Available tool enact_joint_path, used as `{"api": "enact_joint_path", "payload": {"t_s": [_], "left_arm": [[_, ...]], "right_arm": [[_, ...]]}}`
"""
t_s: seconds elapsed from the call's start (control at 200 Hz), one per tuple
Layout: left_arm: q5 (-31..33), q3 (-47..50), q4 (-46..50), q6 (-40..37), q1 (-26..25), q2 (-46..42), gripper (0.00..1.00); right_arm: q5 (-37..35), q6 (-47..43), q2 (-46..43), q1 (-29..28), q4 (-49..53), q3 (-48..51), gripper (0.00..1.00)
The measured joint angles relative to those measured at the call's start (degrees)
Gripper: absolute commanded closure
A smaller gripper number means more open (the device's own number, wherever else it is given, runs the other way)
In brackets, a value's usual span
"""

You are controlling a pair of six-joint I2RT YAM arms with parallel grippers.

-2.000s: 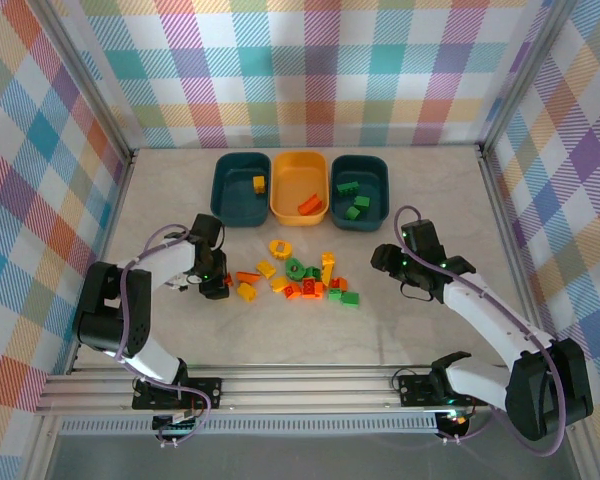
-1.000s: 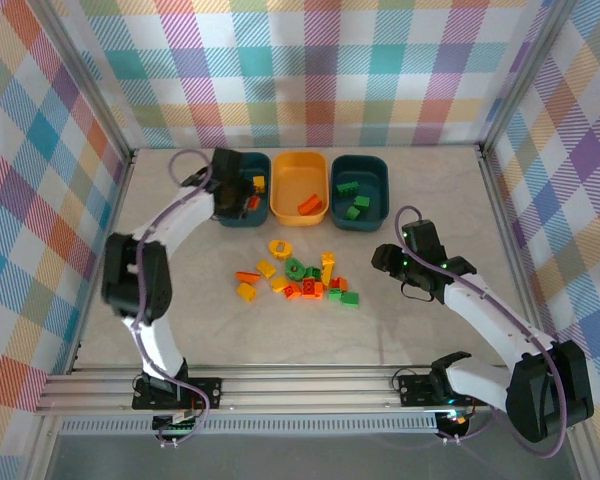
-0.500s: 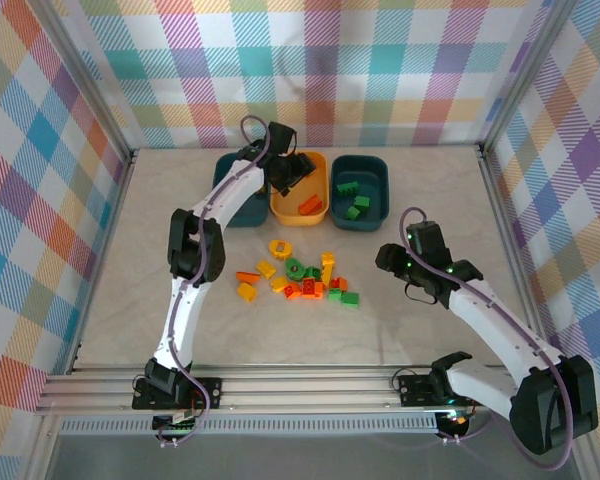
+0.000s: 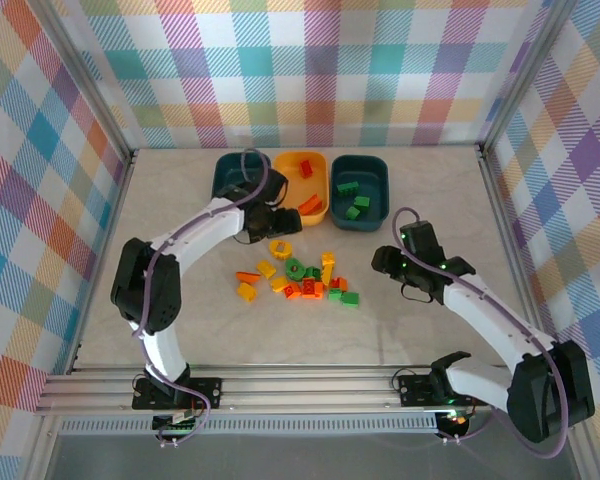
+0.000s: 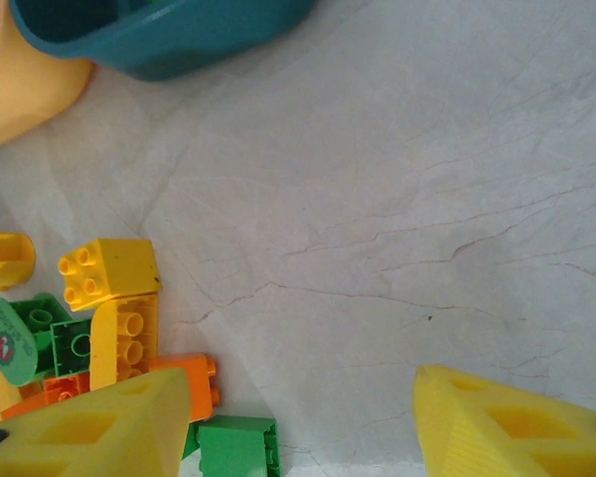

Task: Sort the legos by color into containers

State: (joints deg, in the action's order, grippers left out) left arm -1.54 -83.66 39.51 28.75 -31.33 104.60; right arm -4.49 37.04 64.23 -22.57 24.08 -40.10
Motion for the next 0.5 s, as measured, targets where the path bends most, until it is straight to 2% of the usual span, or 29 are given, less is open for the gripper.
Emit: {"api": "enact_joint_path", "payload": {"t_s": [0.14,0.26,0.5], "left_arm": [[2.10,-0.68,1.38,-3.65,-2.64,3.74,0.04],[3.43,-3.67,2.69,-6.58,-3.50,7.89,0.06],[10.03,-7.74,6.27,-9.77,-3.52,13.44,0.11]], "right_arm": [[-0.02,0.39,1.22,-1.81,-0.11,0.00,0.33],[-0.09,1.11,1.18,-2.60,-0.66,0.00,0.31],[-1.20,1.46,-0.02,-2.64,-0.46,0.55,0.30]]}}
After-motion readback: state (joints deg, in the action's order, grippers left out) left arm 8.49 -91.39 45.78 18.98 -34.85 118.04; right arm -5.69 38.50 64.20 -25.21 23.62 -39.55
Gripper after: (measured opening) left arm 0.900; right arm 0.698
